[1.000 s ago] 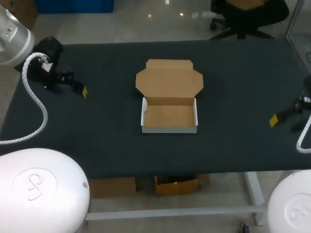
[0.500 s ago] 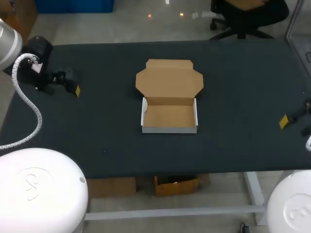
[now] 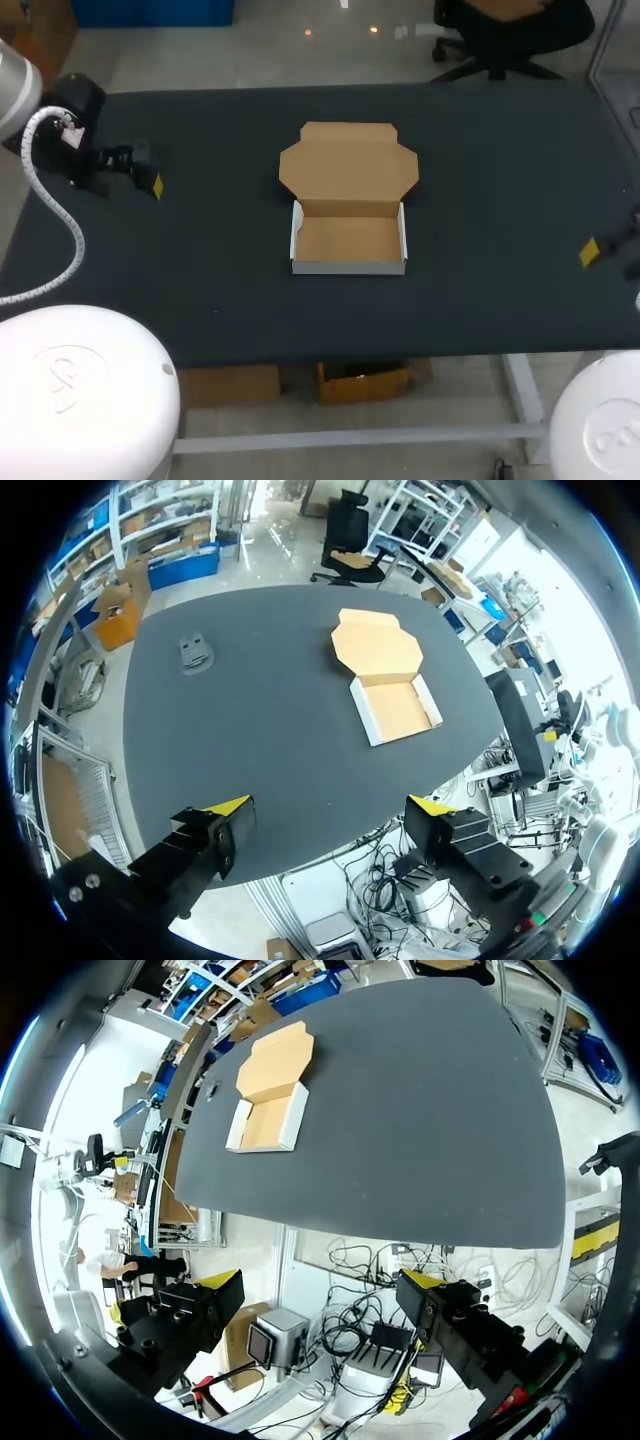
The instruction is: Assemble the packaging by folding the flat box into shape, placing the metal phone stand inside, and closing the box properly
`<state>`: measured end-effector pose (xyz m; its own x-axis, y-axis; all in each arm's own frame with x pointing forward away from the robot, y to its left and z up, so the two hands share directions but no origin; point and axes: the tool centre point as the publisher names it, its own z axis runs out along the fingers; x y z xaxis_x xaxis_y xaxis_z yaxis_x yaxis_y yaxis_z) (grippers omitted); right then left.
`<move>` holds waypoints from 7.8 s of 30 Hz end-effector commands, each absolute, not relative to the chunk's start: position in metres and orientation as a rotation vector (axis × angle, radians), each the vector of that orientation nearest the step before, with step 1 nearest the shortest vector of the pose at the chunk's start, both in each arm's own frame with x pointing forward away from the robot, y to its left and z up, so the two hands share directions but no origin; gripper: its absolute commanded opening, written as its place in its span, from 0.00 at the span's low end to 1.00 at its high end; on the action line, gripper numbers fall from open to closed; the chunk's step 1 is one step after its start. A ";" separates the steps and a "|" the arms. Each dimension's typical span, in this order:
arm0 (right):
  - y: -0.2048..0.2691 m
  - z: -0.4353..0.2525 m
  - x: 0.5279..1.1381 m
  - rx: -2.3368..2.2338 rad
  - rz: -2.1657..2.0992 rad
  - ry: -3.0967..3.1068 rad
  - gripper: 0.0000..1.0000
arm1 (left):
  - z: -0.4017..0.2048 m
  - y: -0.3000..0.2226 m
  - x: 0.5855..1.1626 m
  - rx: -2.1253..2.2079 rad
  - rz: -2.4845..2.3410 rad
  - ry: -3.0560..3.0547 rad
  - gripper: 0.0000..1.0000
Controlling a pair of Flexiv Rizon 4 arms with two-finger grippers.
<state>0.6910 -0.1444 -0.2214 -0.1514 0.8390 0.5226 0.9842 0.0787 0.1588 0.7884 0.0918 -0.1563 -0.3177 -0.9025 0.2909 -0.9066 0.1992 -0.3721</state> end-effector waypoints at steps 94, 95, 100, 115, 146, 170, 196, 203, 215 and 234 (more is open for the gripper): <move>-0.144 -0.223 0.685 -1.840 -0.667 -2.085 1.00 | -0.296 0.149 0.903 2.257 0.243 -2.034 1.00; -0.144 -0.223 0.685 -1.840 -0.667 -2.085 1.00 | -0.298 0.149 0.905 2.269 0.234 -2.034 1.00; -0.144 -0.223 0.685 -1.840 -0.667 -2.085 1.00 | -0.308 0.154 0.916 2.275 0.211 -2.021 1.00; -0.144 -0.223 0.685 -1.840 -0.667 -2.085 1.00 | -0.327 0.164 0.939 2.284 0.161 -1.995 1.00; -0.144 -0.223 0.685 -1.840 -0.667 -2.085 1.00 | -0.339 0.160 0.943 2.319 0.124 -2.026 1.00; -0.144 -0.223 0.685 -1.840 -0.667 -2.085 1.00 | -0.374 0.169 0.968 2.315 0.133 -2.113 1.00; -0.144 -0.223 0.685 -1.840 -0.667 -2.085 1.00 | -0.392 0.180 1.013 2.362 0.120 -2.129 1.00; -0.144 -0.223 0.685 -1.840 -0.667 -2.085 1.00 | -0.392 0.185 1.020 2.365 0.137 -2.124 1.00; -0.144 -0.223 0.685 -1.840 -0.667 -2.085 1.00 | -0.395 0.191 1.032 2.357 0.143 -2.124 1.00; -0.144 -0.223 0.685 -1.840 -0.667 -2.085 1.00 | -0.399 0.194 1.055 2.348 0.133 -2.108 1.00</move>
<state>0.6853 -0.1431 -0.2240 -0.1483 0.8555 0.4961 0.9847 0.0811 0.1545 1.0475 0.1940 -0.3967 0.1048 -0.9930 0.0542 -0.9906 -0.1091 -0.0831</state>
